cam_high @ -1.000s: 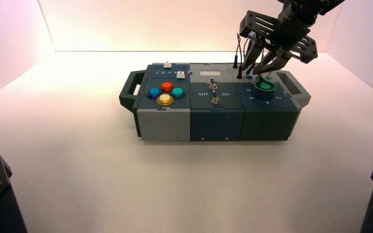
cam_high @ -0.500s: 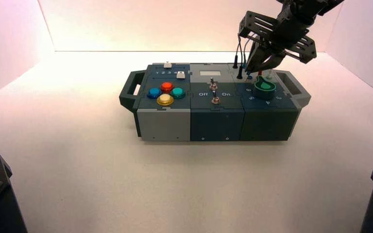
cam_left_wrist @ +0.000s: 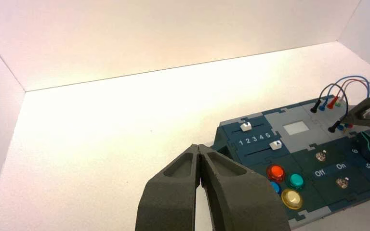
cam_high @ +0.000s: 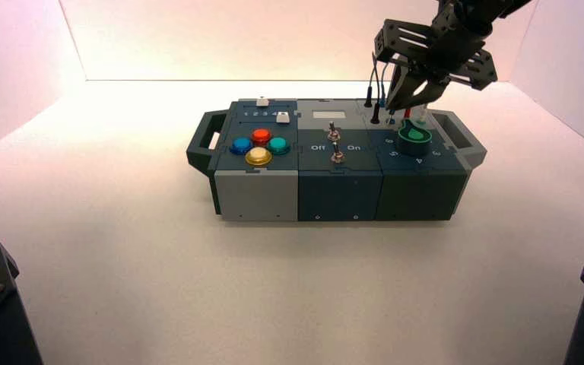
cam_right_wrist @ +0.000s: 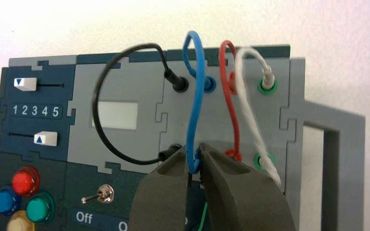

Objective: Insert the blue wire.

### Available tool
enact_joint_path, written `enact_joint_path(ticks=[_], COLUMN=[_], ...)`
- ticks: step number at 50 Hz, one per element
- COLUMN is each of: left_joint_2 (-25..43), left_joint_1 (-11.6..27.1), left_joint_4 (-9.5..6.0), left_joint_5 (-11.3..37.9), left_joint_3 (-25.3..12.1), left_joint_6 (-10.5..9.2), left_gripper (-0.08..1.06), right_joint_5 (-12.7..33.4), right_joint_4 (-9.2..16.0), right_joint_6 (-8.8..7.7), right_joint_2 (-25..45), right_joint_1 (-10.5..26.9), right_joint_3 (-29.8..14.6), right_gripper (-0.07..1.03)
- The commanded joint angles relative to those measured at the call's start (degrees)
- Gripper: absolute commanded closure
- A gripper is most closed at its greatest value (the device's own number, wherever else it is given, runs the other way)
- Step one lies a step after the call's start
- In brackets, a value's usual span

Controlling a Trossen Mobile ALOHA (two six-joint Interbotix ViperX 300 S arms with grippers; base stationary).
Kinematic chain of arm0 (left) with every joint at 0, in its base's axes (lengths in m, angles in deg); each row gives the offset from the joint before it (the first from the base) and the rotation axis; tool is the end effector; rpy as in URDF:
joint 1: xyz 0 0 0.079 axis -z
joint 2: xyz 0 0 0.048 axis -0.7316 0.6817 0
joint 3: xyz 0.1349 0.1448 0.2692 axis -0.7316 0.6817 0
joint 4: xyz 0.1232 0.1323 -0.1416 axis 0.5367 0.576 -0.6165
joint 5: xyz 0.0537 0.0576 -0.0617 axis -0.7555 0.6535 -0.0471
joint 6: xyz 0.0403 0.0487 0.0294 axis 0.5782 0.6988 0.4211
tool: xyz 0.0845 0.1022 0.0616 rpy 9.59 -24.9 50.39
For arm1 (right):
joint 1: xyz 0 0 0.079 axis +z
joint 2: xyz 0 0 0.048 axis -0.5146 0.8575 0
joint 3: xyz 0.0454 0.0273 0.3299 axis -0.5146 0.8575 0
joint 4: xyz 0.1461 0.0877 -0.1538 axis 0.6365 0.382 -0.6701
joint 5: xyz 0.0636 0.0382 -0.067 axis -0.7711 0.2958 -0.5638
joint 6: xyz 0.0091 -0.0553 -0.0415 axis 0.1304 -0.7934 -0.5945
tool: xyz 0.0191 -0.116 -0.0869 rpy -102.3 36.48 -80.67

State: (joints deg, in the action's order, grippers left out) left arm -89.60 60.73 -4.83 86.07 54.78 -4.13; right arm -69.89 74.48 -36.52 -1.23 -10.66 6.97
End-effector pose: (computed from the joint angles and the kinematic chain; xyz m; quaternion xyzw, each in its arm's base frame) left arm 0.2449 -0.0721 0.2134 0.0275 0.2234 -0.1450 0.9635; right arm 0.3560 0.1485 0.0338 0.0939 0.4969 0.0959 0.8574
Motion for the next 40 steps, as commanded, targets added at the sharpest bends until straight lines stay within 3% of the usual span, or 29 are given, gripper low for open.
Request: enact_joint_path(ticks=[1,40], left_joint_2=[0.26,0.26], left_joint_1=[0.09,0.09], left_joint_4=[-0.09,-0.09], left_joint_5=[-0.7,-0.88], left_joint_3=[-1.23,-1.23], left_joint_6=[-0.09,-0.09], left_gripper=[1.01,1.01], right_joint_5=[-0.97,-1.76], right_joint_4=[-0.97,-3.16], right_joint_6=[-0.09,-0.09], right_joint_2=[-1.85,-2.29], right_joint_1=[0.26,0.44], right_joint_3=[-1.76,-1.14], right_gripper=[0.99,0.99])
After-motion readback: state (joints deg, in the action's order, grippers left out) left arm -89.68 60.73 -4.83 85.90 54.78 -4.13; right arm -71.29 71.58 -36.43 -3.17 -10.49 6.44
